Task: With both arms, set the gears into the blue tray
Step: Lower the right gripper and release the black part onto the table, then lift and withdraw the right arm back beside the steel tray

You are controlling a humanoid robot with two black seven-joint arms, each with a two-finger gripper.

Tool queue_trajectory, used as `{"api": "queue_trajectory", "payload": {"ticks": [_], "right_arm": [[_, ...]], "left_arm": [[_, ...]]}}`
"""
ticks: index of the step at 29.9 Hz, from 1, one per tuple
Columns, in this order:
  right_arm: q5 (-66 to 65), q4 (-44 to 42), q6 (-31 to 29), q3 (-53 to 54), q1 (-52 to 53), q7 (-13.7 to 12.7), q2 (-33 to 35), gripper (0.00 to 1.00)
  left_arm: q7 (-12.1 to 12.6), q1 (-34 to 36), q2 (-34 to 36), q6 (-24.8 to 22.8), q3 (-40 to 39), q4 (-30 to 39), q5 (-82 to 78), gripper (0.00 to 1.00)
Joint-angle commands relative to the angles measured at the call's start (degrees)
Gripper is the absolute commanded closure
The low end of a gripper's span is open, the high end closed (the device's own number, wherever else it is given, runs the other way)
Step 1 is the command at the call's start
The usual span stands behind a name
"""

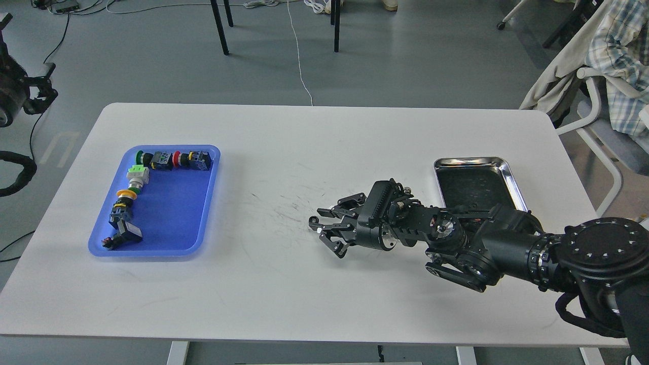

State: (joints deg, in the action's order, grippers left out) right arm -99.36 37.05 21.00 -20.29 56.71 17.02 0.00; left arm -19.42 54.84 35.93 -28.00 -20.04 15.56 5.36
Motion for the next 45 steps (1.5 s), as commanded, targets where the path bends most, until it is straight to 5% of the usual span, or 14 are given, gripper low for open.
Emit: {"api": "queue_trajectory", "payload": {"ticks": [1,12,28,38,45], "right_arm": [[0.13,-0.57,0.01,0.16,-0.03,-0.06,0.0,0.5],[2.32,-2.42,0.01,9.21,0.85,-0.41,0.0,0.35],[30.97,-1.27,0.01,10.36,9.03,-0.5,0.0,0.2],[43.8,0.75,0.01,10.45,9.29,-0.5,9.66,0.13],[50.83,3.46,0.09,13.17,8.33,-0.32,17.48,0.07]], "left_arm": [[0.0,0.0,0.1,0.0,0.0,-0.01,0.0,0.01],[0.17,-0.09,-0.07,0.0,0.88,-0.01,-0.35,0.01],[0.35,-0.18,-0.69,0.0,2.19,-0.01,-0.7,0.01],[0.17,-0.18,0.1,0.0,2.81,3.06,-4.3,0.01],[0.17,-0.09,3.78,0.0,2.72,12.98,-9.92,0.01]]}}
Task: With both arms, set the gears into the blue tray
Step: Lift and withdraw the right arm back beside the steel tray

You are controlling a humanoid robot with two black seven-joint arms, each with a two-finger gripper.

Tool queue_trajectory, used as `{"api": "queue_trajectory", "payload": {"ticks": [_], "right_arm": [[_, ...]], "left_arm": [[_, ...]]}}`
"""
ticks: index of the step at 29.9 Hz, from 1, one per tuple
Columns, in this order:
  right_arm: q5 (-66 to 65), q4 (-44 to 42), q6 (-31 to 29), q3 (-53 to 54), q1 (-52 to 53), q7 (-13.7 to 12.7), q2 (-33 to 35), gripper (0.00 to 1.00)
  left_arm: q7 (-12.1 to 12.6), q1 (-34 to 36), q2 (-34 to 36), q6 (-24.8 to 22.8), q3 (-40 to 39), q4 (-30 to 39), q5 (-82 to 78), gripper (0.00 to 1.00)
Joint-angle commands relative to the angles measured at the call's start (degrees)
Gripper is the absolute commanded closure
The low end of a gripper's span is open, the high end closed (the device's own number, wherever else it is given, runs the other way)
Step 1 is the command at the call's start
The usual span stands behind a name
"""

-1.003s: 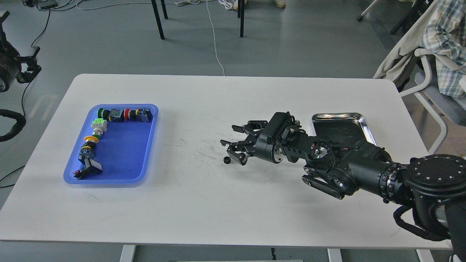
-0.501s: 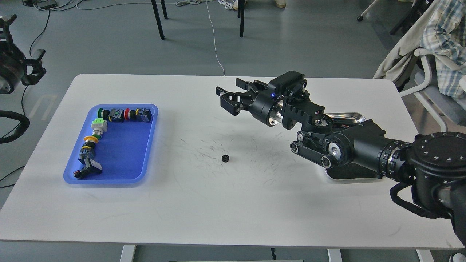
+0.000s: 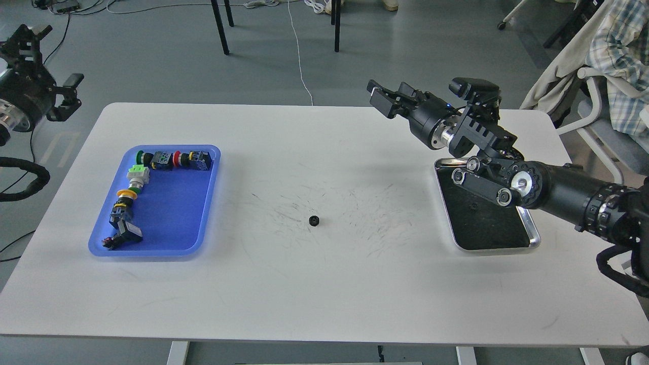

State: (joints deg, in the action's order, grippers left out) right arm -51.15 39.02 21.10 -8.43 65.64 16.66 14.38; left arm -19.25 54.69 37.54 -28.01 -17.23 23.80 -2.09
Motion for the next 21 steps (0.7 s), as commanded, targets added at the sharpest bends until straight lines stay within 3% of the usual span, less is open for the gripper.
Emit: {"api": "queue_trajectory", "payload": {"ticks": [1,9,17,21], "right_arm": [[3.5,2.28,0.0,1.4,-0.77,0.12,4.5,0.07],[8.95,5.63,-0.09,2.63,-4.2,0.39,11.98,0.06],[16.69,6.16,-2.02,3.86,-7.45,0.47,16.47,0.06],[19.67,5.89,-2.98,6.67,-10.52,0.47,17.96,0.06]], "left_arm": [[-0.09,0.15,3.4,0.01,-0.09,8.16,-3.7,0.01],[-0.09,-0.63,11.49,0.01,-0.17,28.65,-12.14,0.01],[0.17,-2.57,13.96,0.01,0.09,40.26,-17.49,0.01],[-0.09,-3.09,13.61,0.01,0.09,41.76,-26.63,0.01]]}}
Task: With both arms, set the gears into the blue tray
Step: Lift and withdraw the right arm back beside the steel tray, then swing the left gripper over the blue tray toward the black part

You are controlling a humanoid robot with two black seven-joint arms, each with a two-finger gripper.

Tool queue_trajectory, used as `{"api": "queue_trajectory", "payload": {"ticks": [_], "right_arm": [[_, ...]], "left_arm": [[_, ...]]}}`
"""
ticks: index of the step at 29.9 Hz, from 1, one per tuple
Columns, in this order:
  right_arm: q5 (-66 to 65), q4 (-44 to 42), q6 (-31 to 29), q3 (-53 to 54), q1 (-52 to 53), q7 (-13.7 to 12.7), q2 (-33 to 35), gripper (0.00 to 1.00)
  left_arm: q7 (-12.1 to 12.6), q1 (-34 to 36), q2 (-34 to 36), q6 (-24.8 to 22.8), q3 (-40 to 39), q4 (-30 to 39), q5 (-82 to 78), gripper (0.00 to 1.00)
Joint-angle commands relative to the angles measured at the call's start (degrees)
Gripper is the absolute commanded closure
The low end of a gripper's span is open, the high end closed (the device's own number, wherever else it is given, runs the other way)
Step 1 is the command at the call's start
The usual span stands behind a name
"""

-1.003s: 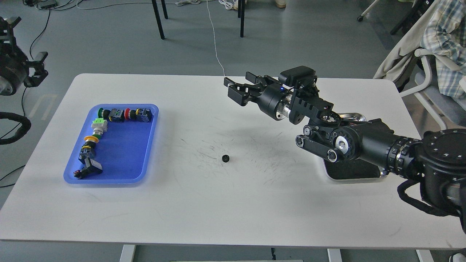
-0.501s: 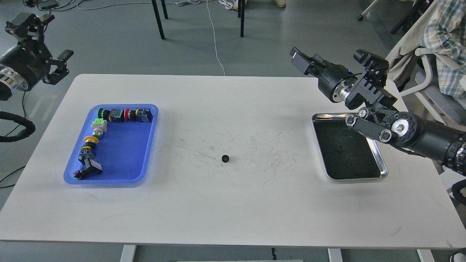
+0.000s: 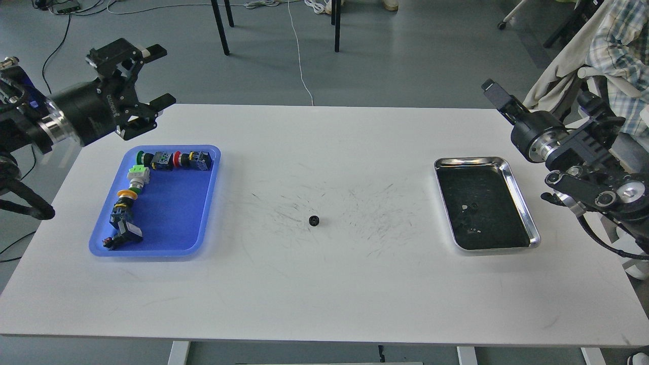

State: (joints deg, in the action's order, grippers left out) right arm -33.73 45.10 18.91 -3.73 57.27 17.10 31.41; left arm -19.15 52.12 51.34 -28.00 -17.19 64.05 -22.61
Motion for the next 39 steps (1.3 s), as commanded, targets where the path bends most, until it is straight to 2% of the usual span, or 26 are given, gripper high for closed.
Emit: {"api": "queue_trajectory", "payload": {"ticks": [1,3,9,12,14,18,21,28,39], "right_arm": [[3.31,-0.27,-1.33,2.76,-3.03,-0.05,1.2,0.06],[5.42,-0.36,-2.38,4.6,-4.79,-0.05,1.9,0.06],[9.82,-0.45,-3.44,10.58,-10.41,-0.05,3.57,0.05],[10.79,-0.36,-3.44,14.09,-13.13,-0.05,3.57,0.05],[10.79,-0.19,-3.44,16.03,-14.89,-0.05,3.66,0.05],[10.88,-0.27,-3.7,19.37,-16.92,-0.05,3.66,0.05],[12.1,-0.01,-4.58,22.27,-16.92,-0.4,4.45,0.05],[15.71,-0.01,-6.52,27.01,-16.31,-0.58,4.8,0.04],[18.52,-0.1,-6.34,34.58,-16.49,-0.58,3.84,0.04]], "left_arm": [[-0.27,-0.97,-0.28,0.0,0.14,2.39,-7.0,0.01],[-0.19,-1.41,-0.19,1.36,0.23,5.11,-8.67,0.01],[-0.36,-1.59,-2.64,8.3,2.43,5.91,-15.35,0.01],[-0.8,-2.2,-3.45,8.4,4.7,6.61,-17.81,0.01],[-1.68,-2.29,-3.18,8.75,5.76,9.5,-19.22,0.01],[-4.58,-2.2,-2.48,6.65,5.42,10.39,-21.33,0.01],[-4.75,-1.94,-2.22,7.61,5.42,11.27,-23.0,0.01],[-3.79,-1.76,-3.79,14.63,5.24,11.01,-23.53,0.01],[-4.49,0.61,-4.23,14.9,5.85,12.59,-28.43,0.01]]}}
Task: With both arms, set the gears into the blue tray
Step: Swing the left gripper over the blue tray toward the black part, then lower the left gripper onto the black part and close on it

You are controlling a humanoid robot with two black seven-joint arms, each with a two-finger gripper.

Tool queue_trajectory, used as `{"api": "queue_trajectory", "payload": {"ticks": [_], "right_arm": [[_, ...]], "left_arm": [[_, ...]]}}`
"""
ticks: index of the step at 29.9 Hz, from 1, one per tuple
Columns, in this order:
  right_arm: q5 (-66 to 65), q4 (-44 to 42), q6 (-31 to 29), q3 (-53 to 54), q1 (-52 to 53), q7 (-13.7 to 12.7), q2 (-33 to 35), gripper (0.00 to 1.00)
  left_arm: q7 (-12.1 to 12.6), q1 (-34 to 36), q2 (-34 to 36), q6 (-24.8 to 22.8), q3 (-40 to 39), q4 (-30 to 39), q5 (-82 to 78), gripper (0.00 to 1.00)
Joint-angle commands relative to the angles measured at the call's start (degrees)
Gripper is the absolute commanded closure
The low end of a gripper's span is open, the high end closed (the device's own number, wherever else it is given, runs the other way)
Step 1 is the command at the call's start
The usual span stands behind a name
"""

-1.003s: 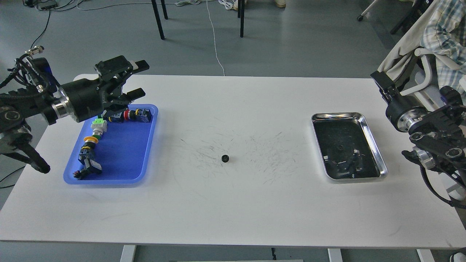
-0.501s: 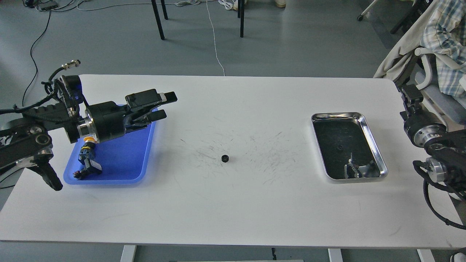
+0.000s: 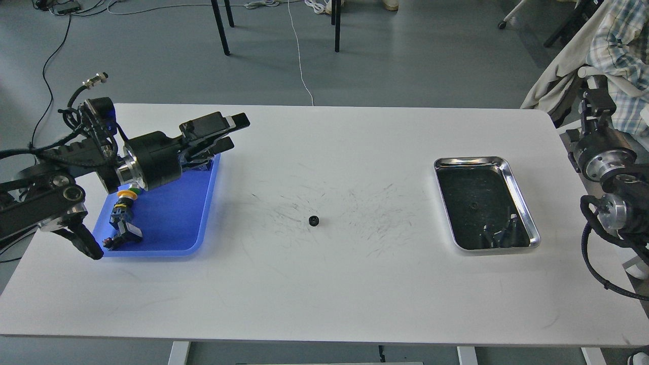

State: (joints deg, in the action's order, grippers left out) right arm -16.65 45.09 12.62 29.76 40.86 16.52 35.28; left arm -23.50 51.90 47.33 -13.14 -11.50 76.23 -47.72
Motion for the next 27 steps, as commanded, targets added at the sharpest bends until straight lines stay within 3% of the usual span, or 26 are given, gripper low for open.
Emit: {"api": "queue_trajectory", "payload": {"ticks": [1,7,14,24,27], "right_arm": [[1.79,-0.09,-0.05,1.44,-0.08,0.09,-0.04,0.04],[2.76,0.0,0.03,2.67,-0.52,0.35,-0.04,0.04],[2.76,0.0,0.47,2.67,-0.52,0.44,-0.13,0.04],[2.68,-0.09,0.56,2.58,-0.52,0.44,-0.04,0.04],[2.68,0.0,0.65,2.58,-0.43,0.44,-0.04,0.04]], "left_arm": [[-0.15,0.75,-0.48,0.48,0.33,0.5,-5.6,0.01],[-0.23,0.84,-4.26,2.85,0.42,3.22,-24.67,0.01],[-0.15,0.49,-8.82,8.82,0.77,3.67,-42.69,0.01],[-0.06,0.14,-15.59,10.06,1.74,-3.98,-45.26,0.01],[-2.07,0.75,-16.12,10.15,2.7,-4.77,-45.7,0.01]]}}
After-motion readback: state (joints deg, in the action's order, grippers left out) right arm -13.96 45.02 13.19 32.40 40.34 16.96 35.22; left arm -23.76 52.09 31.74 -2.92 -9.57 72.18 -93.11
